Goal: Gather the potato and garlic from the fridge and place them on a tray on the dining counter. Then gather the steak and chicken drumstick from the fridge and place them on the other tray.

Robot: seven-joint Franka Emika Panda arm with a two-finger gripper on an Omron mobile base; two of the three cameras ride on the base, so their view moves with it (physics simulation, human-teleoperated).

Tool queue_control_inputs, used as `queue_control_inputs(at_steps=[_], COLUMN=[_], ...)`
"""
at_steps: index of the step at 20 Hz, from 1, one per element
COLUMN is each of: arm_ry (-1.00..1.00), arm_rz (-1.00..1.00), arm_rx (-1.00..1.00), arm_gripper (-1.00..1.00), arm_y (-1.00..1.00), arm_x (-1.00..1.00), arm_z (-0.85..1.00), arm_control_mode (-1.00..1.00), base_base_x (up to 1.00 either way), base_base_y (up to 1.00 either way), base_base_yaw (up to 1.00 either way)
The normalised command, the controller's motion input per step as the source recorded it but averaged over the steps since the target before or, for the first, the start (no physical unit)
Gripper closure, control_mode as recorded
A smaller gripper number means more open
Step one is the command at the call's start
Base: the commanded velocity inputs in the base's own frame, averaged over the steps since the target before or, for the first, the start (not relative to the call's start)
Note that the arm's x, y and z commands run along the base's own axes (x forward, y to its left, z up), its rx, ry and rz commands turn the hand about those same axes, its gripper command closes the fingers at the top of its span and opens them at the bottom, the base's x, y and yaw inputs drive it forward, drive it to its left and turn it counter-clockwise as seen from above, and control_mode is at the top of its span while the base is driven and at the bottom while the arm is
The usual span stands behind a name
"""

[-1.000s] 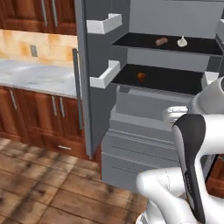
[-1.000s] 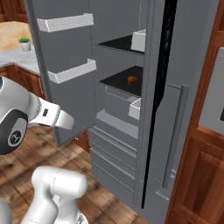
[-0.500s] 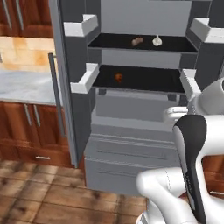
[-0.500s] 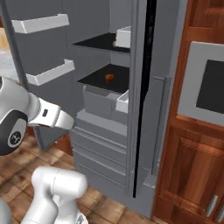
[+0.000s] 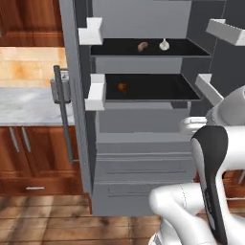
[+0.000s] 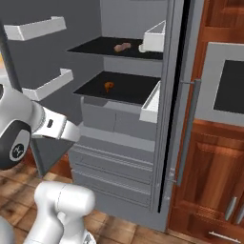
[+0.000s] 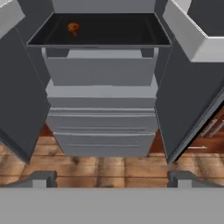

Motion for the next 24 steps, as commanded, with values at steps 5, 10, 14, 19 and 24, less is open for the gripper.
queue_control_inputs(at_steps=[5,10,14,19,24], arm_ry=[0.0,0.0,0.0,0.0,0.0], arm_rz=[0.0,0.0,0.0,0.0,0.0], arm_rx=[0.0,0.0,0.0,0.0,0.0], arm_gripper=[-1.0,-1.0,-1.0,-1.0,-1.0], arm_y=[0.0,0.0,0.0,0.0,0.0], arm_x=[0.0,0.0,0.0,0.0,0.0], arm_z=[0.0,0.0,0.0,0.0,0.0], arm_control_mode=[1.0,1.0,1.0,1.0,1.0], base_base_x=[0.44,0.66,0.74,0.72,0.43], base_base_y=[0.13,-0.2,-0.3,-0.28,-0.16], base_base_yaw=[-0.01,0.0,0.0,0.0,0.0])
